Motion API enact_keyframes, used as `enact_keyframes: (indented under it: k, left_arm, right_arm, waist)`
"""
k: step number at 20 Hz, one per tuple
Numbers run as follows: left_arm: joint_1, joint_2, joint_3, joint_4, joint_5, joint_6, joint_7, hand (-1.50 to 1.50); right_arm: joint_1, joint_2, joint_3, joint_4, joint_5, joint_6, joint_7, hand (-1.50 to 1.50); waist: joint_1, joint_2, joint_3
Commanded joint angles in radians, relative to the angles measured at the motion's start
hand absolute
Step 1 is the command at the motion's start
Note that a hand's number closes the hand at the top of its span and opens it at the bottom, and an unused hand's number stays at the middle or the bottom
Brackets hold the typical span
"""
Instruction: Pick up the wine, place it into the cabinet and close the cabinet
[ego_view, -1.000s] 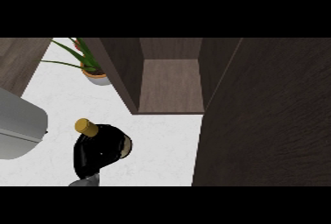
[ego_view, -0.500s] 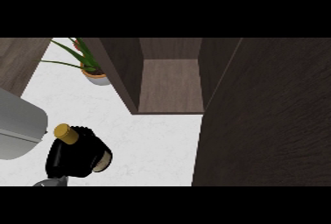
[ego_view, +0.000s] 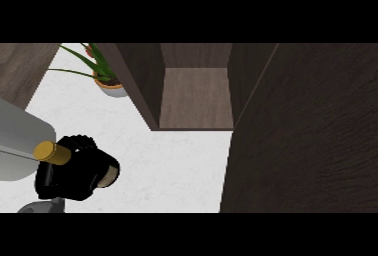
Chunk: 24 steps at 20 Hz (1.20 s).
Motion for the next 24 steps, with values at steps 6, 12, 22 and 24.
enact_keyframes:
  k: [6,12,22,24]
  left_arm:
    - [0.046,-0.025,-0.065,-0.407,0.050,0.068,0.310,1.50]
    - [0.064,-0.074,-0.155,-0.613,-0.052,0.204,0.455,1.50]
    - [-0.109,-0.192,-0.253,-0.702,-0.132,0.311,0.699,1.50]
    - [-0.233,-0.254,-0.255,-0.612,-0.149,0.354,0.731,1.50]
  right_arm:
    - [-0.014,0.009,0.013,-0.104,-0.014,-0.018,0.069,-1.50]
    - [0.012,0.004,-0.045,-0.031,-0.067,0.026,-0.035,-1.50]
    - [0.021,0.025,-0.019,-0.067,-0.044,0.016,0.009,-1.50]
    - [0.038,-0.006,-0.094,-0.087,-0.142,0.044,0.014,-1.50]
  waist:
    - [0.001,-0.001,0.000]
    - [0.001,0.000,0.001]
    - [-0.006,0.001,0.000]
    - [-0.018,0.003,0.001]
